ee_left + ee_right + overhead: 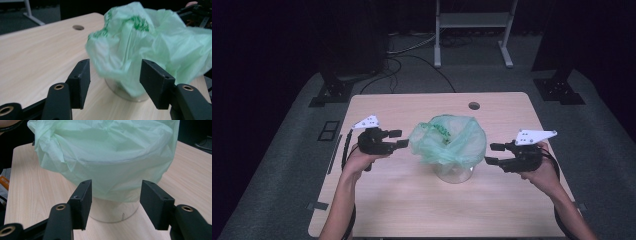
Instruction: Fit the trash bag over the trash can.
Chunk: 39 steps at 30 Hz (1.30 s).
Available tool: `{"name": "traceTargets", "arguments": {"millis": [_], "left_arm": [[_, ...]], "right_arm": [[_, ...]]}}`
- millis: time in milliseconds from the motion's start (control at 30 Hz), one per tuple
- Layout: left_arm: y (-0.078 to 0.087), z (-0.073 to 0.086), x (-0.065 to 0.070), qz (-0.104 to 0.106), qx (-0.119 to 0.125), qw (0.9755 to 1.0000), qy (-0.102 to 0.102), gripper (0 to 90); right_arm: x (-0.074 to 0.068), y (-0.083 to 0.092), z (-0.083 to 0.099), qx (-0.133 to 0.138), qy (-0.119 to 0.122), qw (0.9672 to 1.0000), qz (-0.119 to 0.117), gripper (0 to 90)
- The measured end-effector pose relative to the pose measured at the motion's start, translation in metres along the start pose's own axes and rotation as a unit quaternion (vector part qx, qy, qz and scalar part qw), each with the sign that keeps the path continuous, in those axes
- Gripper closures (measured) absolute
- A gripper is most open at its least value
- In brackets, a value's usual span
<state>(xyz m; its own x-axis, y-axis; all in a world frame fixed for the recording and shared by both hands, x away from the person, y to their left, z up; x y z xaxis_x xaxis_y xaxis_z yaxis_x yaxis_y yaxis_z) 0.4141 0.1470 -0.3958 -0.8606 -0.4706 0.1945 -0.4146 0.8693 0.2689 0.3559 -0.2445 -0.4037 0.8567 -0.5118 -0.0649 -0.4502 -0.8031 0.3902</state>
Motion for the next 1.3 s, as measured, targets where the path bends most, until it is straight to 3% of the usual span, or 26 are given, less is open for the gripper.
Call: {"name": "traceTargets", "arguments": {"millis": [100,167,233,333,400,467,500,567,767,867,1033,1300], "left_arm": [[-0.014,-0.007,0.005,0.016,-0.006,0.9998,-0.013,44.7],[-0.025,-0.008,0.009,0.043,-0.023,0.9985,-0.024,44.9],[-0.035,-0.005,0.015,0.080,-0.048,0.9952,-0.030,40.7],[-0.045,0.000,0.020,0.108,-0.072,0.9909,-0.037,36.1],[-0.049,0.001,0.022,0.117,-0.074,0.9897,-0.037,36.4],[-0.051,0.002,0.023,0.128,-0.075,0.9883,-0.036,42.0],[-0.052,0.002,0.025,0.133,-0.076,0.9875,-0.036,45.9],[-0.053,0.003,0.026,0.143,-0.079,0.9859,-0.037,53.2],[-0.052,0.005,0.027,0.143,-0.077,0.9861,-0.035,81.4],[-0.051,0.009,0.030,0.147,-0.075,0.9857,-0.032,87.9],[-0.050,0.016,0.035,0.157,-0.077,0.9842,-0.028,89.6],[-0.052,0.023,0.035,0.161,-0.084,0.9831,-0.023,89.6]], "right_arm": [[0.001,-0.003,-0.001,0.003,0.009,1.0000,0.000,39.7],[0.001,-0.005,-0.001,0.000,0.019,0.9998,-0.002,39.6],[0.000,-0.007,-0.001,-0.001,0.030,0.9995,-0.003,38.9],[-0.001,-0.011,0.000,-0.002,0.047,0.9989,0.000,39.6],[-0.002,-0.013,0.001,-0.002,0.044,0.9990,-0.005,44.0],[-0.002,-0.014,0.001,-0.002,0.039,0.9992,-0.010,49.0],[-0.002,-0.013,0.001,-0.005,0.032,0.9994,-0.011,55.9],[-0.002,-0.013,0.001,-0.009,0.013,0.9998,-0.014,61.2],[-0.001,-0.012,0.002,-0.027,-0.022,0.9993,-0.013,85.6],[-0.004,-0.013,0.001,-0.040,-0.026,0.9988,-0.005,90.0],[-0.008,-0.015,0.005,-0.075,-0.019,0.9969,-0.010,90.0],[-0.005,-0.019,0.015,-0.104,-0.024,0.9943,-0.006,90.0]]}}
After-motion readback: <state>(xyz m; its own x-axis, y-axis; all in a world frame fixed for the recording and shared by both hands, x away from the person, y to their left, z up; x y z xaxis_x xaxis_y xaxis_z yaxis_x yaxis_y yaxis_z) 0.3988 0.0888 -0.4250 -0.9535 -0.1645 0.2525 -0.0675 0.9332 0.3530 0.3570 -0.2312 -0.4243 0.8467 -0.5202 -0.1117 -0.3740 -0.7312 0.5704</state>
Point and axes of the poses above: each handheld gripper's, and its own axes: y roughly backward along the jaws, z roughly out of its underside, x roughly to its right, the point moved 4 cm from there along -y, roughly forward along the jaws, and after that the axes turned 5 degrees about x, right-handed, at the moved point
